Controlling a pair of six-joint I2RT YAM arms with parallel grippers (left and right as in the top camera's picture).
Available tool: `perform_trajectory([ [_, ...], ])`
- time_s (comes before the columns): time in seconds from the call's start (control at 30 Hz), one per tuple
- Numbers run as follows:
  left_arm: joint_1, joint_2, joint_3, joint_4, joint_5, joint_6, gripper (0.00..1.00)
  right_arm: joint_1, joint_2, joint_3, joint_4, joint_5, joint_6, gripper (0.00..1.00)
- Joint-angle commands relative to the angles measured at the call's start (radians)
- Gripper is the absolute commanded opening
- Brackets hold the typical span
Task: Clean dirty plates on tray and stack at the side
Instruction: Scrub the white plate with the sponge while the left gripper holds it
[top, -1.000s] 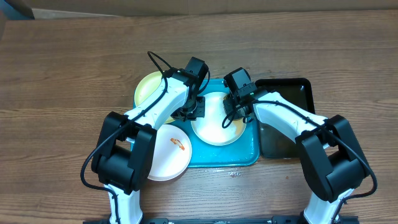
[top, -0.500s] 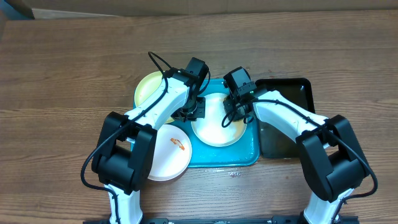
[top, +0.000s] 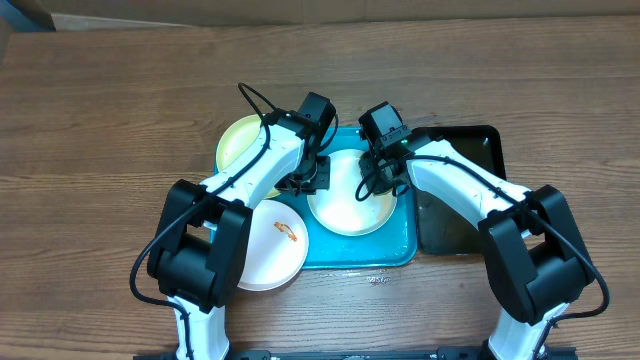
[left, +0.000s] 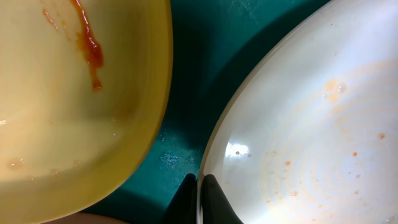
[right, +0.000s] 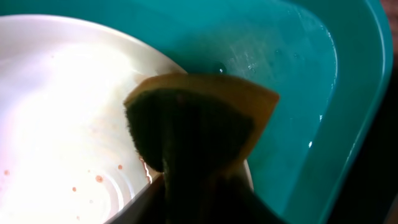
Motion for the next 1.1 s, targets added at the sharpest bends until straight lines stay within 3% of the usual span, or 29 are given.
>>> perform_trajectory([
  [0.0, -0.001, -0.031, 0.014, 0.001, -0.003, 0.018, 0.04, 0.002, -0.005, 0.000, 0.030, 0.003, 0.006, 0.14],
  [0.03, -0.001, -0.031, 0.014, 0.002, -0.003, 0.018, 0.04, 0.002, -0.005, 0.000, 0.035, 0.003, 0.006, 0.08],
  [0.13, -0.001, -0.031, 0.014, 0.002, -0.003, 0.018, 0.04, 0.002, -0.005, 0.000, 0.050, 0.003, 0.010, 0.04],
  [1.07, -0.002, -0.031, 0.014, 0.011, -0.002, 0.018, 0.04, 0.002, 0.072, -0.005, 0.030, -0.121, -0.014, 0.04],
])
